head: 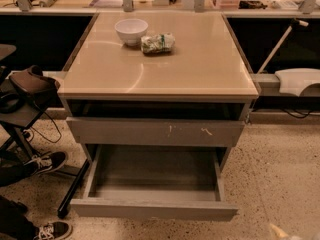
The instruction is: Close middle drawer
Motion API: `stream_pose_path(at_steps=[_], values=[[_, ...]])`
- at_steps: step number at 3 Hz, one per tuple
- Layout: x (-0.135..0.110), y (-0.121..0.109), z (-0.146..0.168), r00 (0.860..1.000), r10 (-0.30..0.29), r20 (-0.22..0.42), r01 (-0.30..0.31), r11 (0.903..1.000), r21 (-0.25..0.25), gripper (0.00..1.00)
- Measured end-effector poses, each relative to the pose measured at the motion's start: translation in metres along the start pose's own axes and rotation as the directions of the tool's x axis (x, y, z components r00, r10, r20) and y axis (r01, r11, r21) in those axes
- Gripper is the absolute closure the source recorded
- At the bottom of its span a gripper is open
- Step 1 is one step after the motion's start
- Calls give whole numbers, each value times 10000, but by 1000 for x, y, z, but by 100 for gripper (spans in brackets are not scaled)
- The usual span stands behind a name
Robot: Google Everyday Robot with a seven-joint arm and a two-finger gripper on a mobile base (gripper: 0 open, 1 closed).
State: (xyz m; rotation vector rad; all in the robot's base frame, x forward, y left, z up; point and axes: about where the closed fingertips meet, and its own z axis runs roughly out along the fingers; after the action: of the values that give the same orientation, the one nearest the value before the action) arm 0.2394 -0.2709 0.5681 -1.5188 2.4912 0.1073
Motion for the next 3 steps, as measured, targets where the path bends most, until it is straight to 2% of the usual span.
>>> stream_pose_path(at_steps=[1, 2, 3], values=[[4, 41, 56, 9911, -1331, 76, 1333, 9874, -852, 0], [4, 41, 56, 9911, -1332, 76, 1333, 9874, -854, 0], [-2, 50, 88, 9867, -1608, 218, 1623, 9760, -1455, 0]])
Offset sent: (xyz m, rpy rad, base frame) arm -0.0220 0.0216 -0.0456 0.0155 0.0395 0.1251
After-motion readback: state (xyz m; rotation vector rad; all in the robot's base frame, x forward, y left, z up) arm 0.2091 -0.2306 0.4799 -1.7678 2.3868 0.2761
